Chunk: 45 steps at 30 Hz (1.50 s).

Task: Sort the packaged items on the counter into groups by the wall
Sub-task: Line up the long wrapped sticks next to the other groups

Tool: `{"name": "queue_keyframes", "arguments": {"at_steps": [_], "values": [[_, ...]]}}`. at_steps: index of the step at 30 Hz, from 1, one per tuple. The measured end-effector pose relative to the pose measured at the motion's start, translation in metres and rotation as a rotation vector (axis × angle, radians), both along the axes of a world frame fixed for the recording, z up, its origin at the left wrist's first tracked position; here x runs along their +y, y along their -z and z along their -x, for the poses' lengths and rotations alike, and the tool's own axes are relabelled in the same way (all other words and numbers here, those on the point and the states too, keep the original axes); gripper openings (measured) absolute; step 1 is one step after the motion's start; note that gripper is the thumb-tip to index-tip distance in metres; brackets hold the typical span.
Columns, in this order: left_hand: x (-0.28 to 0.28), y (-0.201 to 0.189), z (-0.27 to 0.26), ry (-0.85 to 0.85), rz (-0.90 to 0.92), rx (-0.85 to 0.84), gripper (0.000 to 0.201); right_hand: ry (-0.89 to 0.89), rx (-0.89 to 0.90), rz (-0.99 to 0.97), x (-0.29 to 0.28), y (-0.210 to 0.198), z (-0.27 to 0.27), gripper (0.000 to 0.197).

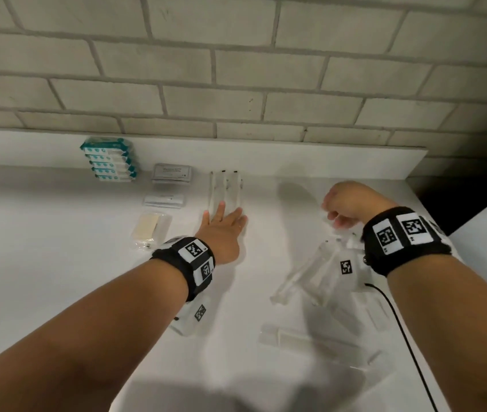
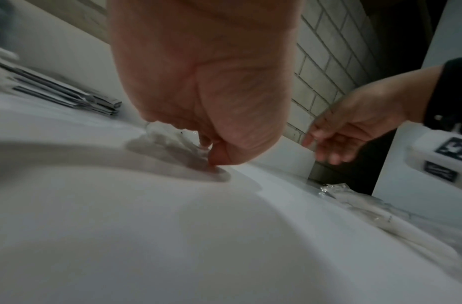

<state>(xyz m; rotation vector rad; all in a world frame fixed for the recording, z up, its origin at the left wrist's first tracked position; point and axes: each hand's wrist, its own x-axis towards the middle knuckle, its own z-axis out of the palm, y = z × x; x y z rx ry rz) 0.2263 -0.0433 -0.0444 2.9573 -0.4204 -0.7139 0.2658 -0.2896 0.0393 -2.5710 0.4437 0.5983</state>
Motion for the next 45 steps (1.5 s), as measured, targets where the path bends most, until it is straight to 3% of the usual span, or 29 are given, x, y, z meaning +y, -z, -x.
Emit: {"name": "queue_keyframes", "arguments": {"at_steps": [4,8,10,13,16,19,21,25,30,32,36,39,43,45], "values": [[-0.003,0.001,0.000,-0.033,0.000,0.009,0.084,-0.088,0.230,0.124,-0.003,0.010,0.022,0.030],[-0.005,0.002,0.002,-0.058,0.004,0.030,0.086,-0.091,0.255,0.130,0.012,0.018,0.044,0.038],[-0.005,0.002,0.002,-0.065,0.010,0.038,0.086,-0.147,0.198,0.197,0.024,0.028,0.050,0.041],[-0.005,0.002,0.002,-0.071,0.026,0.050,0.086,-0.197,0.083,0.219,0.040,0.045,0.045,0.064],[-0.005,0.003,0.002,-0.076,0.040,0.064,0.087,-0.200,-0.137,0.082,0.050,0.053,0.030,0.078],[-0.005,0.002,0.002,-0.080,0.040,0.072,0.088,-0.084,-0.314,-0.065,0.054,0.052,0.017,0.086],[-0.005,0.002,0.001,-0.086,0.035,0.080,0.089,-0.099,-0.299,-0.020,0.057,0.049,0.012,0.078],[-0.005,0.002,0.000,-0.090,0.037,0.089,0.091,-0.235,-0.098,0.210,0.066,0.054,0.015,0.054],[-0.005,0.001,0.001,-0.082,0.030,0.091,0.088,-0.189,-0.015,0.183,0.077,0.060,0.011,0.014],[-0.005,0.001,0.001,-0.076,0.017,0.094,0.087,-0.202,0.006,0.161,0.076,0.060,0.006,0.014],[-0.006,0.001,-0.001,-0.072,-0.012,0.105,0.090,-0.166,0.002,0.089,0.076,0.060,0.004,0.037],[-0.006,0.001,-0.001,-0.072,-0.024,0.106,0.089,-0.134,0.016,0.151,0.080,0.060,0.002,0.045],[-0.006,0.000,-0.001,-0.061,-0.015,0.107,0.089,-0.020,-0.037,0.081,0.080,0.066,-0.002,0.015],[-0.005,-0.001,0.000,-0.058,-0.014,0.111,0.089,0.057,-0.133,0.006,0.077,0.067,-0.004,0.011]]}}
